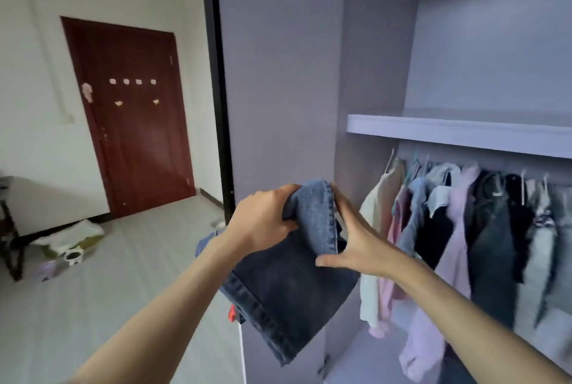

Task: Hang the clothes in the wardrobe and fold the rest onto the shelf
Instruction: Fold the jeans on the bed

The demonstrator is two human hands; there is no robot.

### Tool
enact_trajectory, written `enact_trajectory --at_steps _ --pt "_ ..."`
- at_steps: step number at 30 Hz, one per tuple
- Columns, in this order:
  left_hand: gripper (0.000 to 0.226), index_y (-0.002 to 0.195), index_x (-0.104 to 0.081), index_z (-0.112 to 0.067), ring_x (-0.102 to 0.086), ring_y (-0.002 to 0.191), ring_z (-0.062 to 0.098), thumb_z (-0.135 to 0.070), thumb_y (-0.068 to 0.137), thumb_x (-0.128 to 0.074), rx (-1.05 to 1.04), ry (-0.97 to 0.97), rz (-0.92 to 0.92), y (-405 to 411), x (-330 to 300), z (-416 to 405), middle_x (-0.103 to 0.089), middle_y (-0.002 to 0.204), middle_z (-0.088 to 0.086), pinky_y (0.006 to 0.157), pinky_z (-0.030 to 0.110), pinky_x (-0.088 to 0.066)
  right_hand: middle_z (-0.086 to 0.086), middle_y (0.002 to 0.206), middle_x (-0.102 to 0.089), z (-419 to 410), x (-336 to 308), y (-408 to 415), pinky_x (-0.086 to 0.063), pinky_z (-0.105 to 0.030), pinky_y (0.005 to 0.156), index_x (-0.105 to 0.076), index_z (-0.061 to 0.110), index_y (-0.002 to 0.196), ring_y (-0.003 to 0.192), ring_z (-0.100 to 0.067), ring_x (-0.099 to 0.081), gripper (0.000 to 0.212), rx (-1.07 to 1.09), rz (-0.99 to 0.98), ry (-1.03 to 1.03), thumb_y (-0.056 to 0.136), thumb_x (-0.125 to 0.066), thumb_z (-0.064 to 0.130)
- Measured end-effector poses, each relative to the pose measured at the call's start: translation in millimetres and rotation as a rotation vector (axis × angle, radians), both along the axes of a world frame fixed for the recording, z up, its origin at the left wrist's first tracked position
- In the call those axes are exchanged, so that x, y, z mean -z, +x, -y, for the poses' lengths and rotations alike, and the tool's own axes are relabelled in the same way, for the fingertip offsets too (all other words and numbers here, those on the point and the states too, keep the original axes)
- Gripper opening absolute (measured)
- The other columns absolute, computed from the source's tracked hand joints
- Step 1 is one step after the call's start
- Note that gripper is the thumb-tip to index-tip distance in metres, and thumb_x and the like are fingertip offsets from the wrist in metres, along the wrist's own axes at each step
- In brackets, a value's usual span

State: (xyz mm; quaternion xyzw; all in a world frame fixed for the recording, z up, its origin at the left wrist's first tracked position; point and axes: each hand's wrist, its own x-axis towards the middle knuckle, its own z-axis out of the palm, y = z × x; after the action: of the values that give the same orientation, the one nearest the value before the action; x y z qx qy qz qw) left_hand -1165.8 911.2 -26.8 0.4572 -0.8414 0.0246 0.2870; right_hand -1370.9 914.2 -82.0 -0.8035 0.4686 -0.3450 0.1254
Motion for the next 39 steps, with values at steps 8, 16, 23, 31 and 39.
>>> enact_trajectory --at_steps 8,16,23,31,39 --pt "0.049 0.128 -0.051 -0.035 -0.059 0.106 0.018 -0.025 0.083 -0.067 0.358 -0.019 0.005 -63.5 -14.0 -0.1 -0.065 0.116 -0.012 0.083 0.034 -0.047 0.005 0.144 -0.031 -37.2 -26.6 -58.3 -0.018 -0.006 0.105 -0.009 0.023 0.145 0.136 -0.006 -0.030 0.112 0.136 0.037 -0.153 0.063 -0.085 0.030" --pt "0.035 0.113 -0.055 -0.025 -0.060 0.088 0.027 -0.013 0.080 -0.059 0.290 -0.352 -0.148 -140.2 -18.0 30.2 -0.064 0.104 -0.008 0.058 0.032 -0.041 -0.011 0.126 -0.049 -26.4 -24.7 -113.0 -0.044 -0.038 0.094 -0.028 0.009 0.144 0.117 -0.029 -0.050 0.094 0.520 -0.081 -0.458 0.067 -0.077 0.031" --pt "0.033 0.110 -0.058 -0.015 -0.060 0.091 0.027 -0.018 0.077 -0.057 0.210 -0.459 -0.387 -200.0 -36.7 79.2 -0.065 0.097 -0.001 0.084 0.034 -0.031 -0.019 0.101 -0.057 15.7 -60.5 -153.1 -0.052 -0.042 0.074 -0.039 0.001 0.129 0.085 -0.040 -0.061 0.084 0.686 -0.181 -0.746 0.051 -0.068 -0.012" --pt "0.126 0.150 0.001 -0.023 -0.008 0.145 0.023 -0.053 0.059 -0.080 0.065 -0.198 -0.728 -252.6 -79.2 146.6 -0.005 0.158 0.006 0.116 0.051 -0.009 -0.024 0.118 -0.046 65.7 -132.9 -223.2 -0.046 -0.044 0.087 -0.038 -0.006 0.133 0.102 -0.043 -0.052 0.073 0.745 0.023 -0.832 0.064 -0.055 -0.018" --pt "0.142 0.147 0.014 -0.034 -0.053 0.112 -0.008 -0.027 0.051 -0.091 0.761 0.340 -1.089 -296.4 -131.2 201.5 -0.036 0.142 -0.010 0.095 0.021 -0.045 -0.012 0.115 -0.038 103.7 -183.3 -268.7 -0.039 -0.034 0.088 -0.035 -0.003 0.130 0.102 -0.014 -0.042 0.052 0.681 0.380 -0.946 0.082 -0.054 -0.009"
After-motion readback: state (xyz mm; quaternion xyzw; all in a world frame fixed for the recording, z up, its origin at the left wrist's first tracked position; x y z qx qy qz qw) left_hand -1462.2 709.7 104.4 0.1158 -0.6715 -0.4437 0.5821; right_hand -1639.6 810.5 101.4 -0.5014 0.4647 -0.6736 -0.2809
